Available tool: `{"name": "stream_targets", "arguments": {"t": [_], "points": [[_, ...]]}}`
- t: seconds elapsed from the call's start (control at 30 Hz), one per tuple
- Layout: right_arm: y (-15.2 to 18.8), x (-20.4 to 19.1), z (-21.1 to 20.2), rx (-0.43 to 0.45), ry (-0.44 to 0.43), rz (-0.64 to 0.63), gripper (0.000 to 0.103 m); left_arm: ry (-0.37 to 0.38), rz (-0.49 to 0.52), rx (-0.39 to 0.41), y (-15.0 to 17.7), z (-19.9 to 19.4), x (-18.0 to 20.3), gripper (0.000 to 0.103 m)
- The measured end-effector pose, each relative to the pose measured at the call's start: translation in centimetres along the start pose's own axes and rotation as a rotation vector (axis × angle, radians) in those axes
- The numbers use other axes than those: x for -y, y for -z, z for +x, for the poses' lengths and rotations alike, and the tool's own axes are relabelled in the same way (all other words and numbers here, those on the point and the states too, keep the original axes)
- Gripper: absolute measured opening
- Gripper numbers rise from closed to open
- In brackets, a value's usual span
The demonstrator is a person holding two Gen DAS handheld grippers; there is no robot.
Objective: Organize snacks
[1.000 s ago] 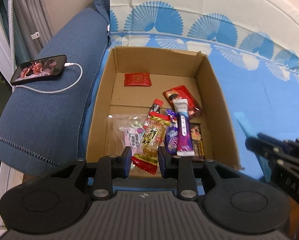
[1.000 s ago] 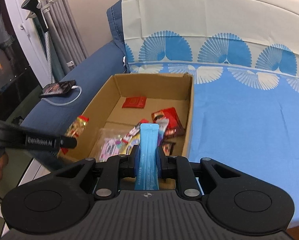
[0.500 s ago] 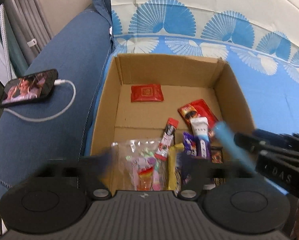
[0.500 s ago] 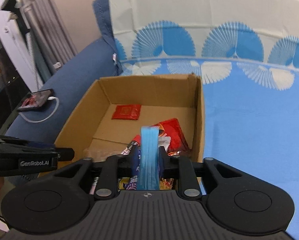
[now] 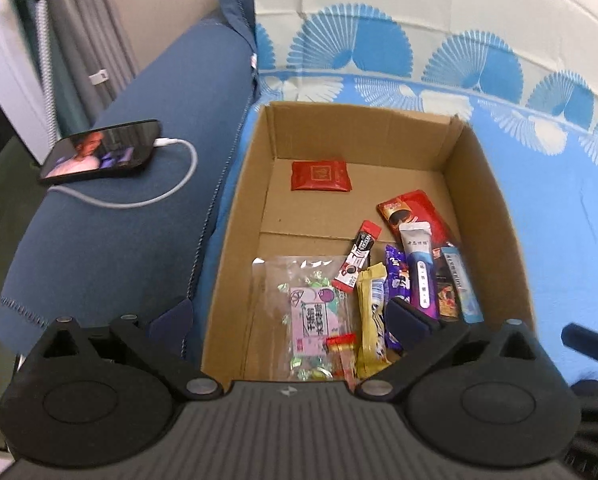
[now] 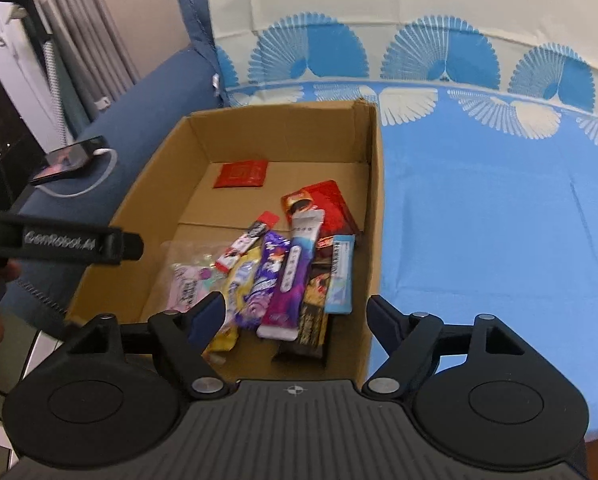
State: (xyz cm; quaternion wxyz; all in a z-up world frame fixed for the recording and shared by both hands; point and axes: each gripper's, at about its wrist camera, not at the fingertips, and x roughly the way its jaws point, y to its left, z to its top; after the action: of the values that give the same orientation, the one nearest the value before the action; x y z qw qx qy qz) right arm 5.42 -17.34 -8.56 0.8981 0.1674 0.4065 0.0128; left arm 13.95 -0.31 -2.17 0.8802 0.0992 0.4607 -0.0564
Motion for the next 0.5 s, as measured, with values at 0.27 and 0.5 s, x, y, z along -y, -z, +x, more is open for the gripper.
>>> {"name": "stream_targets", "arguments": {"t": [0.27,0.5], "points": [[2.4,-2.5,-5.0,0.074,-0.010,-0.086,0.099,0.000,-0.025,0.060,2.6,-5.4,-0.4,0.103],[3.2,-3.1,-7.8,0.132,0.018,-0.106,0.103,-0.013,-0.009,0.095,4.9,-8.3,-0.3,0.103]]}}
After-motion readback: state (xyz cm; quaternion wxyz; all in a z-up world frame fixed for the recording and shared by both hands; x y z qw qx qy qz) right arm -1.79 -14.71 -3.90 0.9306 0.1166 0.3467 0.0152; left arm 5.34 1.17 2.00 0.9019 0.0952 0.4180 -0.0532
